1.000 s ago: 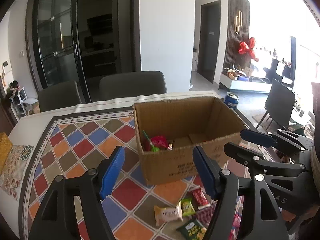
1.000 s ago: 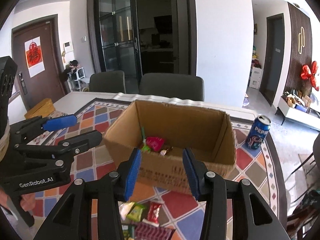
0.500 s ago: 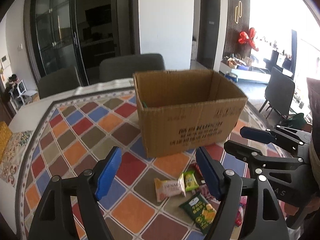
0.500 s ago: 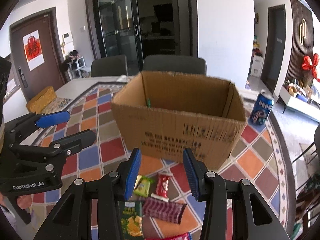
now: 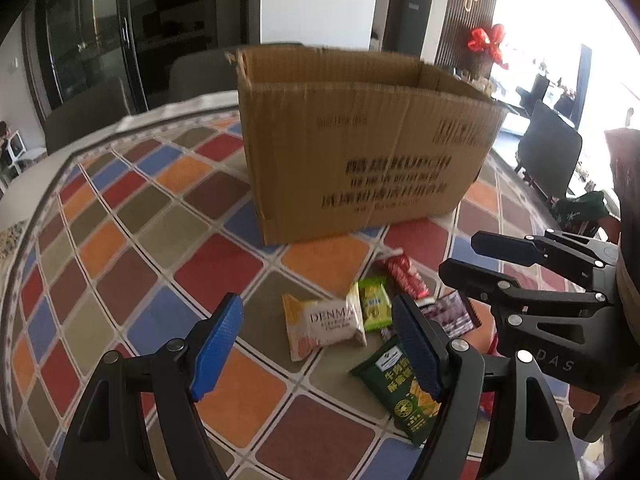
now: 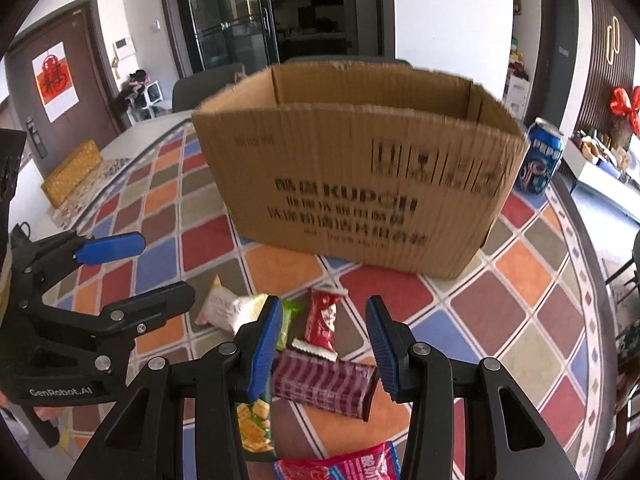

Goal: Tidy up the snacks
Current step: 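Withdraw both tools from the box toward the remaining snacks, then grasp the white DENMA cheese ball bag with the left tool while the right tool grasps a red candy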

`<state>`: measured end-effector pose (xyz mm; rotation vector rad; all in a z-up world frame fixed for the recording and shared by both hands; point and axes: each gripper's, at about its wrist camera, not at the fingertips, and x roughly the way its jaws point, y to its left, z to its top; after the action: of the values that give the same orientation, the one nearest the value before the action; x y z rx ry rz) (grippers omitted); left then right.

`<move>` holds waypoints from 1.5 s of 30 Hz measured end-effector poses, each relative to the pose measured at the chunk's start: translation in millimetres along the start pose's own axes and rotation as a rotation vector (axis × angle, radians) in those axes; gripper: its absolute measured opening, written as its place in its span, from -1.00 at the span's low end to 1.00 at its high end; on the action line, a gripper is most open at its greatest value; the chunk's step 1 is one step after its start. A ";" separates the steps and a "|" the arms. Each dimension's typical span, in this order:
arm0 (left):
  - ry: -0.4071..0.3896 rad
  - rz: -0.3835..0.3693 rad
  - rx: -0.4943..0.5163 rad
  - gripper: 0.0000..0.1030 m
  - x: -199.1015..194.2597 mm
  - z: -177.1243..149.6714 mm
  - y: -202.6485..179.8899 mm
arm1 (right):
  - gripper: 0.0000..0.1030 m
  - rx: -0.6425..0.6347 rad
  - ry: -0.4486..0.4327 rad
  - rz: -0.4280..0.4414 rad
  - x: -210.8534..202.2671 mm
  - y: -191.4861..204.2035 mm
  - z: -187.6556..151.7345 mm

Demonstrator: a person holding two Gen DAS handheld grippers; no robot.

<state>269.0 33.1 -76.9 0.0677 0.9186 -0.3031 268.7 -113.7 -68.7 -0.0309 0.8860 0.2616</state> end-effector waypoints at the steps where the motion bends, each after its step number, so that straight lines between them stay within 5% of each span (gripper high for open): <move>1: 0.010 -0.001 -0.001 0.48 4.2 -1.6 0.4 | -0.14 0.003 0.008 0.002 3.3 -0.5 -1.5; 19: 0.086 -0.043 -0.034 0.47 54.1 -11.5 8.6 | -0.14 0.034 0.084 0.029 41.6 -4.9 -9.6; 33: 0.085 -0.112 -0.129 0.01 66.6 -13.2 20.0 | -0.16 0.032 0.120 0.037 65.8 0.7 -6.6; 45: 0.075 -0.115 -0.153 -0.13 64.5 -15.1 17.2 | -0.52 0.030 0.149 0.037 80.1 2.3 -9.8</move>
<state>298.9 37.6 -138.3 -0.1160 1.0191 -0.3374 309.0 -95.7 -136.4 -0.0062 1.0388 0.2837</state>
